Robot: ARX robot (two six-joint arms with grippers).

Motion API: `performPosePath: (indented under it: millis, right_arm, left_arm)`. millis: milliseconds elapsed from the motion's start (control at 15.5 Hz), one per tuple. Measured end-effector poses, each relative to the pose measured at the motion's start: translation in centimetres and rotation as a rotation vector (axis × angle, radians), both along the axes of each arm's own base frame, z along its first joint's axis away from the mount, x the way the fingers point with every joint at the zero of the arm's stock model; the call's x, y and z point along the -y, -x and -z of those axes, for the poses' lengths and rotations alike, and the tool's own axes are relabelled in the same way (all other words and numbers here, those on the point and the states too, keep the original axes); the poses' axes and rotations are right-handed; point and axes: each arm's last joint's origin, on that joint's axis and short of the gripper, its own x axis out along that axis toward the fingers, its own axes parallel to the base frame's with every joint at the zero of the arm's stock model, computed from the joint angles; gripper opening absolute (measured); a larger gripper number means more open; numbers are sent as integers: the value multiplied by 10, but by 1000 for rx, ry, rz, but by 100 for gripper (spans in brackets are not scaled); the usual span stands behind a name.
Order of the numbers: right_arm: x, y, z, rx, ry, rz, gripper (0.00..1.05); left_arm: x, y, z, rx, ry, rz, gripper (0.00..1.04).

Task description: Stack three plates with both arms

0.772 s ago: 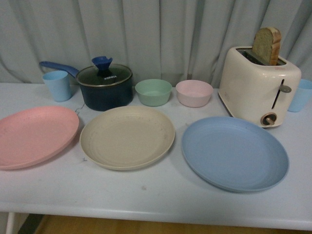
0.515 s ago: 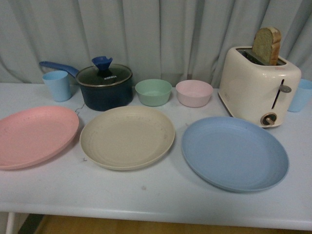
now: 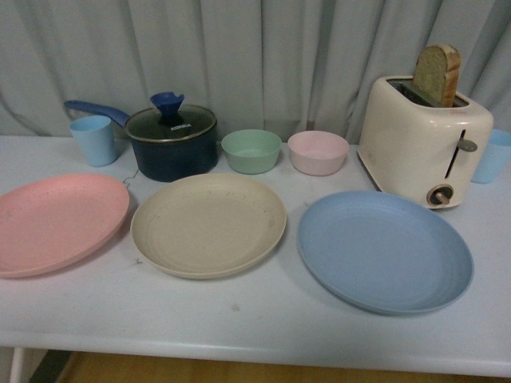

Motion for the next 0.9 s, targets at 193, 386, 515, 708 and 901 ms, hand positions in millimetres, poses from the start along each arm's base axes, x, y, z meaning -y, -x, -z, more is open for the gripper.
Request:
performPosePath:
  millis: [193,386,515,708,901]
  right_arm:
    - [0,0,0,0,0,0,98]
    - [0,0,0,0,0,0,98]
    - [0,0,0,0,0,0,98]
    - [0,0,0,0,0,0,98]
    - [0,0,0,0,0,0,98]
  left_arm:
    - [0,0,0,0,0,0,98]
    - [0,0,0,0,0,0,98]
    - [0,0,0,0,0,0,98]
    - [0,0,0,0,0,0,98]
    - [0,0,0,0,0,0,98]
